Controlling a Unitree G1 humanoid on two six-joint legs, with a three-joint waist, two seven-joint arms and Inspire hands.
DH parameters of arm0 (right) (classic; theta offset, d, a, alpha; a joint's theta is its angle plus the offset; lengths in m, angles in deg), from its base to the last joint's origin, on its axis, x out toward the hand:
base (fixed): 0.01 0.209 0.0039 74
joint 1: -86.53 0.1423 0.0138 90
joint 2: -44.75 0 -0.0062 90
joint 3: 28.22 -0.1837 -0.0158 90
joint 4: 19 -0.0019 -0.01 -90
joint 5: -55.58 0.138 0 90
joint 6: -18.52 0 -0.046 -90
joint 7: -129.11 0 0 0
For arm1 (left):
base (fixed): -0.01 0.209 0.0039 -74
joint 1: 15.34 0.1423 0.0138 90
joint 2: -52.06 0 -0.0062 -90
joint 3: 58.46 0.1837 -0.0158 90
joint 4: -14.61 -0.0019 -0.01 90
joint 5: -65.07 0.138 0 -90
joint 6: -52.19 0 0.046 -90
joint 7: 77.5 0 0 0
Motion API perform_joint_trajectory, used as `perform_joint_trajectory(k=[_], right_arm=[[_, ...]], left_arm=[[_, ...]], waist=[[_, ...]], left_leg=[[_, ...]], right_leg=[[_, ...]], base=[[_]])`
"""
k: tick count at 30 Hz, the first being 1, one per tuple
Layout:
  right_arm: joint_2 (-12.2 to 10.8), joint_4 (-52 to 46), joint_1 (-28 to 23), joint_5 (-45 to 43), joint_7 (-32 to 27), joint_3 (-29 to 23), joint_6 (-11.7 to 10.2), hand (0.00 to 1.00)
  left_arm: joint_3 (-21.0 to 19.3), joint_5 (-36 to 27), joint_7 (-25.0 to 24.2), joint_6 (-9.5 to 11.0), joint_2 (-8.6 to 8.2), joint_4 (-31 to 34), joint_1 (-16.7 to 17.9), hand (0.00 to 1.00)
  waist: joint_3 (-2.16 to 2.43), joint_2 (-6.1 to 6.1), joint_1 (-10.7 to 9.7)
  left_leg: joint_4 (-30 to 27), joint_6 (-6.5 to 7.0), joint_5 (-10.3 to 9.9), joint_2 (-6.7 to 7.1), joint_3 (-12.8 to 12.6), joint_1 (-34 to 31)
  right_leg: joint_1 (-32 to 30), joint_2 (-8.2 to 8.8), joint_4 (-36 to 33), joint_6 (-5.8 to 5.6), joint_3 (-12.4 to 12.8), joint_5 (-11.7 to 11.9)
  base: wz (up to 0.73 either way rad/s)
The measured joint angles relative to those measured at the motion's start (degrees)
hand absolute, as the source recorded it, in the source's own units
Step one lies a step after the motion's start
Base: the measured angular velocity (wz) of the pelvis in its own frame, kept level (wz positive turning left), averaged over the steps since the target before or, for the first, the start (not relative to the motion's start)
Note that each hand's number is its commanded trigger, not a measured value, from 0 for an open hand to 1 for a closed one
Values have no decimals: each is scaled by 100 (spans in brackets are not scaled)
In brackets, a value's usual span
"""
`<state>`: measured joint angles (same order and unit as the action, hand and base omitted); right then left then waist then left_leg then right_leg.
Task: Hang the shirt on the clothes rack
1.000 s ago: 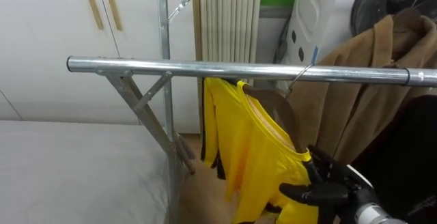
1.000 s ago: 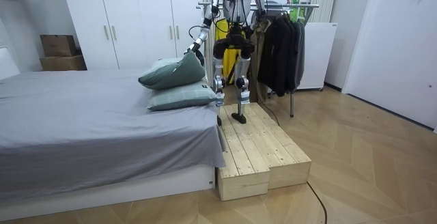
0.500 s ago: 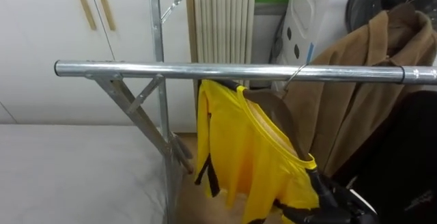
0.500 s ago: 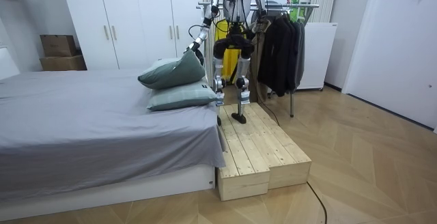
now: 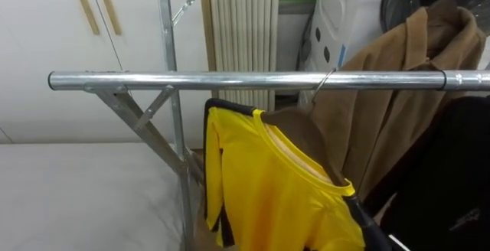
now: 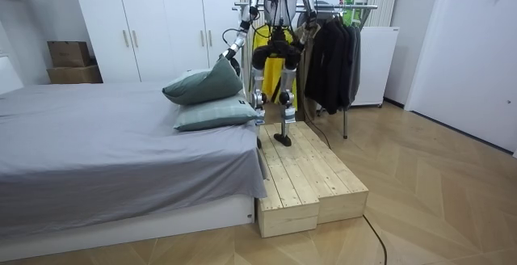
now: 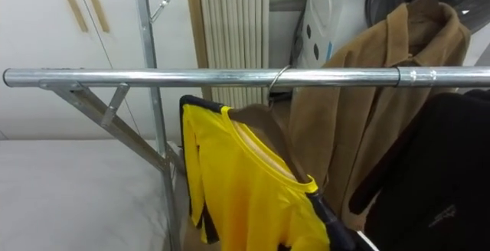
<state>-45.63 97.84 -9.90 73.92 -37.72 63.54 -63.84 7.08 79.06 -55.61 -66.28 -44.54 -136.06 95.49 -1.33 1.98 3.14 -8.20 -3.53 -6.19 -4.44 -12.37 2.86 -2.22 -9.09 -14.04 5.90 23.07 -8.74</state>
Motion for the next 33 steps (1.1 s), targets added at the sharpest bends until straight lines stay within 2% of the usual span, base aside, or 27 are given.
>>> perform_joint_trajectory(k=[4, 6, 14, 15, 18, 21, 26, 28, 29, 31, 33], right_arm=[[-37, 338, -129, -480, 22, 122, 1, 0], [-94, 513, -143, -676, 23, 156, 1, 0], [-250, 962, -192, -742, -160, 391, -95, 0], [-274, 1190, -194, -740, -195, 391, -158, 0], [-410, 1824, -220, -728, -321, 310, -321, 0], [-454, 2308, -266, -716, -413, 304, -539, 0], [-473, 3081, -283, -368, -538, 305, -739, 0], [-480, 3311, -328, -227, -571, 257, -790, 0], [-481, 3400, -328, -91, -596, 229, -807, 0], [-490, 3592, -318, 222, -599, 187, -890, 0], [-490, 3866, -321, 617, -600, 148, -952, 0]], left_arm=[[1, 0, 0, 1, -3, -27, 0, 0], [15, 0, -2, 2, -3, -51, 0, 0], [50, -94, -14, 2, -10, -236, 0, 0], [95, -94, -12, 2, -13, -236, 0, 0], [161, -93, 2, 4, -20, -232, -1, 0], [161, -93, 11, 4, -115, -238, -2, 0], [161, -97, 16, 20, -160, -345, -1, 0], [161, -97, -7, 27, -172, -354, -1, 0], [161, -117, -22, 44, -178, -383, -1, 0], [161, -265, -30, 69, -177, -448, -1, 0], [161, -429, -38, 133, -186, -586, -1, 0]], waist=[[0, 1, -10], [-4, 3, -24], [-6, -19, -167], [-8, -28, -188], [-12, -89, -194], [-14, -221, -254], [-6, -262, -253], [-8, -268, -253], [-13, -272, -253], [-38, -263, -290], [-49, -307, -299]], left_leg=[[1, 0, 0, -6, -33, -1], [2, 1, 0, -13, -8, -7], [55, 4, -2, 5, 53, -17], [72, 8, -6, 16, 34, -22], [91, -10, -98, 1, 16, -23], [99, -44, -246, -48, -46, -22], [97, -44, -267, -59, -144, 0], [82, -43, -264, -58, -130, 2], [70, -44, -262, -55, -110, 1], [60, -43, -262, -33, 80, 27], [58, -37, -260, 12, 320, 83]], right_leg=[[-55, -15, -97, -7, -29, -40], [-57, -66, -141, -21, 72, -70], [-53, -49, -36, -68, 199, -17], [-58, -20, -10, -38, 126, 9], [-64, -8, 15, -55, -5, -4], [-86, -105, -6, -92, 39, -36], [-166, -101, -144, -62, 61, -41], [-148, -121, -143, -49, 148, -54], [-141, -130, -143, -55, 203, -74], [-73, -120, -80, -73, 252, -86], [-16, -97, -40, -113, 333, -100]], base=[[-4], [0], [-5], [14], [15], [-4], [-11], [-3], [-8], [-9], [-15]])
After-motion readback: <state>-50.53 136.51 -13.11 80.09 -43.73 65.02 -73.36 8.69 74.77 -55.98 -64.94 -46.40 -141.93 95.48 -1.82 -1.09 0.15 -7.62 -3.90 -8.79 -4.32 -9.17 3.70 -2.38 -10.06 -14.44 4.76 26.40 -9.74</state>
